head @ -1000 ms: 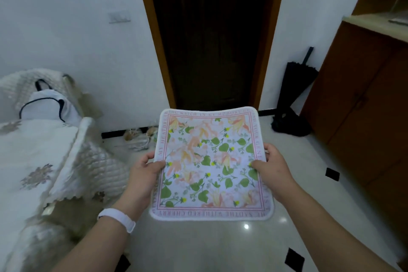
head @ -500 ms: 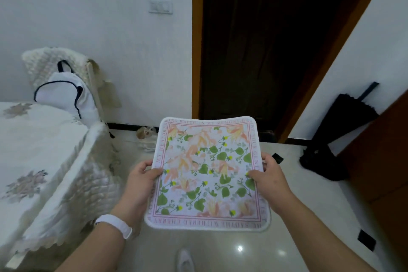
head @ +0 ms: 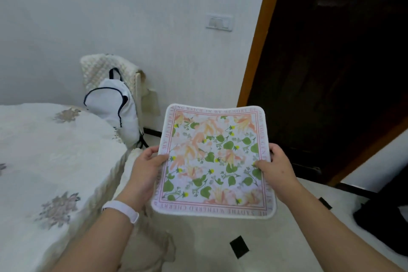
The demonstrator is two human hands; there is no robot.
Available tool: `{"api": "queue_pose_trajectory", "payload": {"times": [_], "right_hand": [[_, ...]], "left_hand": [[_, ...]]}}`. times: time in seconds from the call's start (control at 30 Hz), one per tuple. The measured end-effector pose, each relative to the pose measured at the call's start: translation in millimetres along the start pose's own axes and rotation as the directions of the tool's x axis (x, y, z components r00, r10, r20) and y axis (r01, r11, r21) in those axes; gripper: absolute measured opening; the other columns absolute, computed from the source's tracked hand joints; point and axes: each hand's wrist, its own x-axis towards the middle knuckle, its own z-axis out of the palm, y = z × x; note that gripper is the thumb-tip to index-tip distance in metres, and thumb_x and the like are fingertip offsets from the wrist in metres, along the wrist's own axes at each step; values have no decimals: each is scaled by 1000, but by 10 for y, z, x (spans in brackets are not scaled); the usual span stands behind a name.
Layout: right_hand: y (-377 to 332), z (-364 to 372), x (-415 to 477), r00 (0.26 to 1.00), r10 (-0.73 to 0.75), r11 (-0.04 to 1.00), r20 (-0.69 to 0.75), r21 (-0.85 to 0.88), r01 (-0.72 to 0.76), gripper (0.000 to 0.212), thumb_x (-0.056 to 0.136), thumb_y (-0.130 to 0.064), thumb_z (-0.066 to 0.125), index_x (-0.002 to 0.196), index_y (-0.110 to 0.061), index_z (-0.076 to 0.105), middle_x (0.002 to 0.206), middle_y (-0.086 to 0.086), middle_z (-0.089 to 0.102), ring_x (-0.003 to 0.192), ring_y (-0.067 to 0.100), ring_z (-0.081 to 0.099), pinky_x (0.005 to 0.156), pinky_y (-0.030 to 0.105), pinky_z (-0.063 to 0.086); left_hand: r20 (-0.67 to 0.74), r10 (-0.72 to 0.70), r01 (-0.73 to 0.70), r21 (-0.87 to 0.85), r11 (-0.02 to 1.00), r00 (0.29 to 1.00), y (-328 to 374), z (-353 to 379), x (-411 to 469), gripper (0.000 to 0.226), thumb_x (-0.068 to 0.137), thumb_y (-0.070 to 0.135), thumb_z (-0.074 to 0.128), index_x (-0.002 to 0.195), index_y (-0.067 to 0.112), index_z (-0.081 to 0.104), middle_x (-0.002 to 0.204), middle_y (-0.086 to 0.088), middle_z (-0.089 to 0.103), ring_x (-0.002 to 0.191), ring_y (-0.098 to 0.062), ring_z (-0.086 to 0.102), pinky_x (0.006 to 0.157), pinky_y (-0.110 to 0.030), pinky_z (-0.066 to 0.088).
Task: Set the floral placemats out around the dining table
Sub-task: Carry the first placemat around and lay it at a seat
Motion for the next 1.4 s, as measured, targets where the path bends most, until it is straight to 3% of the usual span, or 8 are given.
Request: {"api": "queue_pose_trajectory", "payload": {"times": [0.33,0.47,0.6,0.7,0.8,0.93,1.07,1.4], "right_hand": [[-258,887,1165,966,-21,1000,259,21,16,37,90,0,61,117,-23,54,108,-1,69,89,20,72,73,46,62],[-541,1225,1936,923,-73,997,378,24,69,33,92,-1,60,106,-30,53,101,-5,68,79,17,73,59,34,60],[-877,1374,2681,881,-107,994,460,46,97,35,91,0,61,98,-34,54,98,-4,70,72,17,74,59,38,61],[-1090,1451,3164,849,-127,991,513,42,123,34,91,-1,61,99,-33,55,98,-4,70,75,17,74,65,42,62],[-1276,1604,3535,813,-151,988,563,60,142,32,91,2,60,110,-24,57,98,-5,70,72,13,73,58,34,60],[-1418,1893,3735,742,-115,993,661,80,83,37,89,5,59,118,-18,56,104,2,71,77,19,75,60,39,61],[-1622,2235,3815,656,-135,991,742,86,106,28,92,1,59,107,-23,57,103,2,71,77,20,75,61,41,62],[-1976,3189,3955,556,-94,994,826,45,101,33,91,3,59,115,-18,55,105,5,70,80,27,75,70,52,61]], "left_hand": [[-264,-9,11,6,1000,965,237,-399,657,12,93,8,61,104,10,62,91,-24,74,78,-45,71,79,-62,56],[-377,19,-21,-1,1000,926,433,-348,1106,13,93,8,60,106,8,61,92,-25,74,80,-46,71,79,-62,56],[-459,42,-49,-3,999,887,686,-173,1563,12,93,8,61,105,7,61,94,-25,74,80,-46,71,77,-61,57],[-515,57,-75,-13,997,855,840,-7,1846,12,93,8,61,105,8,62,93,-23,74,80,-45,71,77,-59,57],[-586,71,-112,-35,993,807,942,84,2026,11,93,10,61,104,11,63,90,-20,75,79,-42,72,74,-54,59],[-662,67,-130,-46,990,747,1004,20,2064,12,94,11,61,106,10,63,91,-20,75,77,-40,72,75,-52,59],[-720,47,-151,-81,985,692,1059,-121,2086,10,95,11,60,104,10,63,89,-21,75,74,-39,72,75,-52,58],[-808,-64,-165,-196,967,585,993,-780,2454,14,93,11,61,106,7,64,93,-22,74,80,-41,72,78,-57,58]]}}
